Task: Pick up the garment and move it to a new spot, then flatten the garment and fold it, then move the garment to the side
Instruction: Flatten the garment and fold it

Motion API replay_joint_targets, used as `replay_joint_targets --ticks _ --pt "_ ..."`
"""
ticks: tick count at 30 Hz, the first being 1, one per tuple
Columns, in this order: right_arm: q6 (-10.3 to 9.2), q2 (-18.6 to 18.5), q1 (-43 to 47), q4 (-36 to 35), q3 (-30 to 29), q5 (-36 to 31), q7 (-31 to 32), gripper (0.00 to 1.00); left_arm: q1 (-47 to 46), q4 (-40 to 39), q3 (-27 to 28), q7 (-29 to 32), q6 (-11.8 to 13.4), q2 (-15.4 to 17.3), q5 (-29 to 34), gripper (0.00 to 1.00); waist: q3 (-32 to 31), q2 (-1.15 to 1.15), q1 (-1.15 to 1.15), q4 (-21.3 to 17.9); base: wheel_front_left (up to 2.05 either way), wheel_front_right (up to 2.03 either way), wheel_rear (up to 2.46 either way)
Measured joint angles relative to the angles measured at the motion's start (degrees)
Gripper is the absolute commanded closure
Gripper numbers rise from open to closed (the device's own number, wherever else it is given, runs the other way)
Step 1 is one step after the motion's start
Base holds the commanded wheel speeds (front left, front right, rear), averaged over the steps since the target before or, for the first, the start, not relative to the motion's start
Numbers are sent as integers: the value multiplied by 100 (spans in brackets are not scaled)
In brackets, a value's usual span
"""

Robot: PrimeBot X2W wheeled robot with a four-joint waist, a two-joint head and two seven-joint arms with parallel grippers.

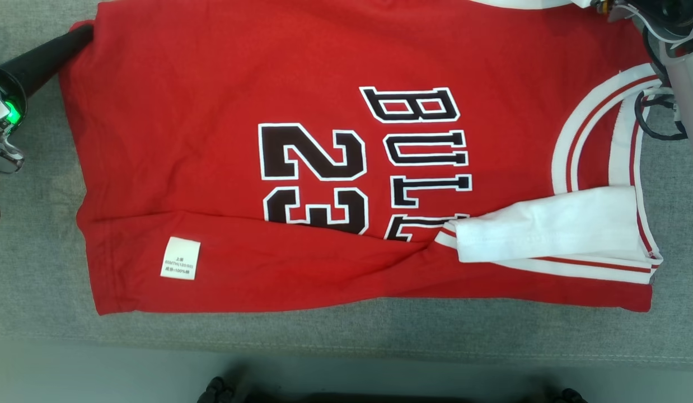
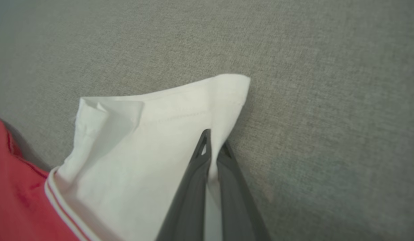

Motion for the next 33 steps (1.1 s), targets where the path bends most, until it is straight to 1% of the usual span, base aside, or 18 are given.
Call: replay_joint_targets --ticks 6,10,14,18,22,24,30,33 --pt "96 16 -2 91 26 -42 -156 100 -19 86 47 -235 -59 -77 126 100 -29 0 0 16 0 0 0" --pt "119 36 -4 149 22 -42 -307 100 -22 187 114 -430 -127 -78 208 100 -53 0 0 25 0 0 0" --pt "198 36 -7 189 25 -42 -486 100 -22 238 141 -577 -182 -94 260 100 -96 0 0 29 0 0 0" --pt "256 43 -4 185 29 -38 -713 100 -21 311 154 -783 -244 -164 388 100 -162 0 0 24 0 0 0" --pt "309 38 37 145 44 10 -913 100 -8 350 172 -927 -250 -246 468 100 -268 0 0 3 0 0 0" --pt "346 30 138 109 46 41 -1032 100 27 371 169 -976 -257 -274 477 100 -336 0 0 -12 0 0 0" --pt "348 -64 727 13 19 263 -1380 100 415 437 121 -1187 -299 -446 477 100 -641 0 0 -59 0 0 0" --pt "349 -113 997 -48 5 388 -1499 100 620 455 65 -1226 -300 -449 477 100 -799 0 0 -76 0 0 0"
